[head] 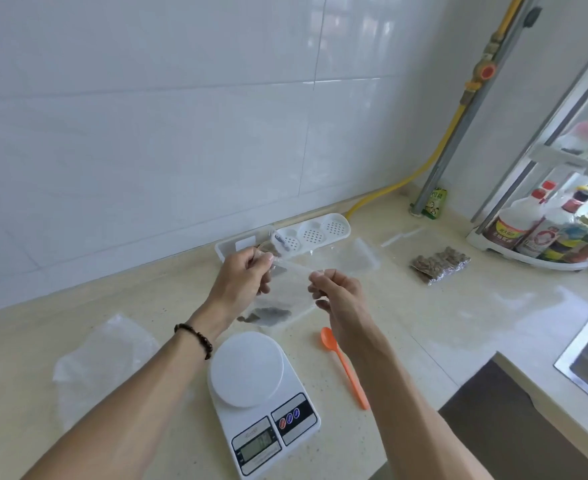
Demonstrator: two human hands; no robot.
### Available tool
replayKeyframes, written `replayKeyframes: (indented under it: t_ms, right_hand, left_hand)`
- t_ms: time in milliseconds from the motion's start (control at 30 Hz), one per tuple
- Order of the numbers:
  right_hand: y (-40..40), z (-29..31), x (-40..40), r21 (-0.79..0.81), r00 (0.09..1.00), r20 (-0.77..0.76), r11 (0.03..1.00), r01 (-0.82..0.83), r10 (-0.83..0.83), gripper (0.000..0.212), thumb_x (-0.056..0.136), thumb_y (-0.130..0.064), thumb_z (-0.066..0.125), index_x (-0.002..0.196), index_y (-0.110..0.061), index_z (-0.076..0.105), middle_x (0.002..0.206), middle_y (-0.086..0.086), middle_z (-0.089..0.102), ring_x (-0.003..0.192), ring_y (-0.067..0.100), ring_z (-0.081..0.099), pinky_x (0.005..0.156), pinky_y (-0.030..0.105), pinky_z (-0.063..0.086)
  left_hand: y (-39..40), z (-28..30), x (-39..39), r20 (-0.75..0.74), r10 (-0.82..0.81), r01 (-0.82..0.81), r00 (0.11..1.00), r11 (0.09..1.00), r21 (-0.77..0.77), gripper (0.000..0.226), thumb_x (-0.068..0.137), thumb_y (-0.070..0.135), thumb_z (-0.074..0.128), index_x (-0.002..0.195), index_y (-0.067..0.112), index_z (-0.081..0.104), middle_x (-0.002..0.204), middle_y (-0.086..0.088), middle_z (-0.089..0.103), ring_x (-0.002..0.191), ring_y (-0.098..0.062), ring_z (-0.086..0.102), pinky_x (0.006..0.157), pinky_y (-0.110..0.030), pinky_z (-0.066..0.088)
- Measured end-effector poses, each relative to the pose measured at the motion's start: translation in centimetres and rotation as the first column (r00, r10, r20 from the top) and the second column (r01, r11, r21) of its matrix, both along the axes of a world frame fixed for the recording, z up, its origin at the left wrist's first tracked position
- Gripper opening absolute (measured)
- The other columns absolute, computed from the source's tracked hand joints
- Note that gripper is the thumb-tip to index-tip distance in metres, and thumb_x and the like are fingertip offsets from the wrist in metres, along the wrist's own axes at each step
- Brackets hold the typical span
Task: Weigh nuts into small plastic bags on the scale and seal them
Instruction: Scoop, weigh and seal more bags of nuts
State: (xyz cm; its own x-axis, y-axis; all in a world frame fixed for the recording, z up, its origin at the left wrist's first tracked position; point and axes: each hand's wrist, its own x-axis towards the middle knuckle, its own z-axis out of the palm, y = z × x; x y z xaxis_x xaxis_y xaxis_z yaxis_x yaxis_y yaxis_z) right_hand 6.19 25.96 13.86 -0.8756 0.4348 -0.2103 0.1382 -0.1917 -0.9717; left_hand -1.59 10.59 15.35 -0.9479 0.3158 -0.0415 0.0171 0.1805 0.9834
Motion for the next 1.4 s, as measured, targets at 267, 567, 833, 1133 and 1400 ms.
replayKeyframes:
  t_ms: [267, 567, 833, 1133, 1400]
  right_hand:
    - [-1.0, 3.5, 0.8, 0.144, 0.992, -0.107, 0.988, -0.046, 0.062, 0.017, 0.090, -0.017, 0.067, 0.073, -0.015, 0.067, 0.068, 0.000, 0.063, 0.067, 0.014, 0.055, 0.068, 0.028, 0.044]
    - [-2.0, 5.4, 0.2, 0.339, 0.997, -0.062, 0.941, -0.014, 0.037, 0.019, 0.092, -0.015, 0.066, 0.073, -0.016, 0.068, 0.062, -0.002, 0.061, 0.060, 0.010, 0.054, 0.065, 0.028, 0.048]
    - [-2.5, 7.7, -0.1, 0.511, 0.986, -0.091, 0.856, -0.076, 0.142, 0.004, 0.081, -0.017, 0.078, 0.077, -0.018, 0.076, 0.076, -0.005, 0.075, 0.073, 0.000, 0.068, 0.064, 0.011, 0.051]
    - [-1.9, 8.1, -1.2, 0.670, 0.976, -0.017, 0.727, -0.151, 0.218, 0.018, 0.084, -0.017, 0.076, 0.067, -0.023, 0.071, 0.057, -0.013, 0.058, 0.053, -0.004, 0.049, 0.052, 0.010, 0.038]
    - [3.1, 6.8, -1.1, 0.469, 0.994, -0.025, 0.879, -0.086, 0.110, 0.010, 0.092, -0.012, 0.066, 0.084, -0.008, 0.071, 0.073, 0.004, 0.068, 0.063, 0.005, 0.059, 0.065, 0.018, 0.049]
  left_hand:
    - [-0.9, 2.9, 0.7, -0.101, -0.004, 0.013, 0.995, 0.996, 0.089, 0.033, 0.096, 0.019, 0.059, 0.073, -0.004, 0.058, 0.062, -0.004, 0.057, 0.056, -0.011, 0.052, 0.055, -0.018, 0.044]
    - [-2.1, 4.7, 1.4, -0.170, -0.024, 0.043, 0.985, 0.993, 0.111, 0.028, 0.090, 0.015, 0.065, 0.069, -0.003, 0.066, 0.062, -0.005, 0.065, 0.058, -0.009, 0.057, 0.059, -0.015, 0.046]
    - [-2.9, 5.2, 1.1, -0.263, -0.073, 0.075, 0.962, 0.997, 0.000, 0.022, 0.089, 0.016, 0.068, 0.071, 0.003, 0.073, 0.066, -0.003, 0.070, 0.060, -0.010, 0.062, 0.059, -0.017, 0.047]
    - [-2.6, 5.1, 0.3, -0.271, -0.113, 0.109, 0.956, 0.994, -0.027, 0.021, 0.088, 0.015, 0.070, 0.070, 0.003, 0.072, 0.068, -0.008, 0.071, 0.063, -0.020, 0.065, 0.064, -0.034, 0.056]
    - [0.1, 5.0, -0.7, -0.227, -0.063, 0.085, 0.972, 0.992, 0.091, 0.022, 0.091, 0.010, 0.064, 0.073, -0.001, 0.069, 0.068, -0.008, 0.069, 0.058, -0.009, 0.056, 0.059, -0.021, 0.047]
